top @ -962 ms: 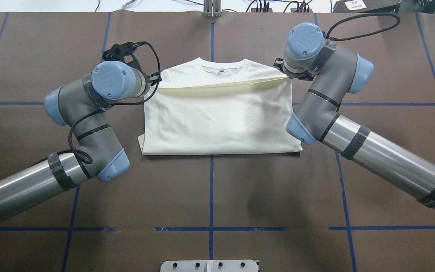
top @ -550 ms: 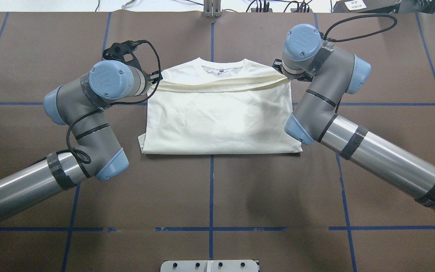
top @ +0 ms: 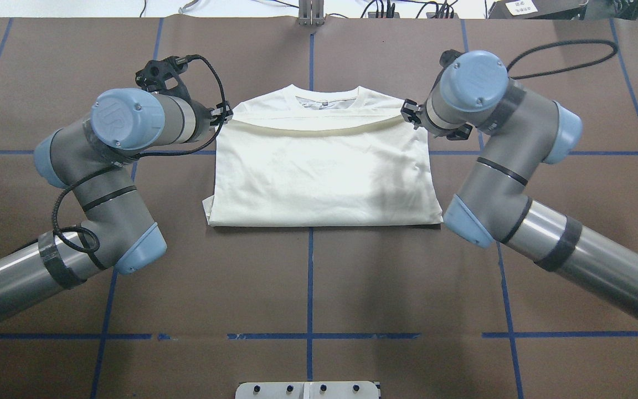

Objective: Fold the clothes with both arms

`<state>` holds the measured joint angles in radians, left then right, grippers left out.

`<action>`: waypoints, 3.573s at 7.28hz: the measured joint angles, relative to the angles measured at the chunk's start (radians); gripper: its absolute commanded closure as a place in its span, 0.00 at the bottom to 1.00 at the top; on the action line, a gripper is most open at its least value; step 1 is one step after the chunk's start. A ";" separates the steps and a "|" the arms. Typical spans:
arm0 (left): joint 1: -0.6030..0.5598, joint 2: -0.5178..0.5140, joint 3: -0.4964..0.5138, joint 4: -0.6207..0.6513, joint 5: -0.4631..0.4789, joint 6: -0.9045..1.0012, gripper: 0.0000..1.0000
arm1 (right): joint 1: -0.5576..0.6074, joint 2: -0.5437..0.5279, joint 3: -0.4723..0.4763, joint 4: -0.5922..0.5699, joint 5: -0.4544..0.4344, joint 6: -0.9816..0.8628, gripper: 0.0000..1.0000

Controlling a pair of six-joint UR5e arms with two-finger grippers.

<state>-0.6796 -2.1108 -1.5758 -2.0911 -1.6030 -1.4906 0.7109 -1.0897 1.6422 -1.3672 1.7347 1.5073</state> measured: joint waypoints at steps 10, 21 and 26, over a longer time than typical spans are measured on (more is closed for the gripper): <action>0.003 0.020 -0.033 0.000 -0.011 0.000 0.54 | -0.235 -0.233 0.188 0.007 -0.164 0.267 1.00; 0.044 0.048 -0.195 0.013 -0.226 -0.137 0.38 | -0.641 -0.562 0.676 -0.001 0.036 0.452 0.00; 0.273 0.066 -0.209 0.103 -0.210 -0.363 0.44 | -0.099 -0.349 0.510 0.007 0.033 0.340 0.00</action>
<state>-0.4061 -2.0445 -1.7845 -1.9884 -1.8134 -1.8531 0.6115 -1.4388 2.1523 -1.3601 1.7678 1.8474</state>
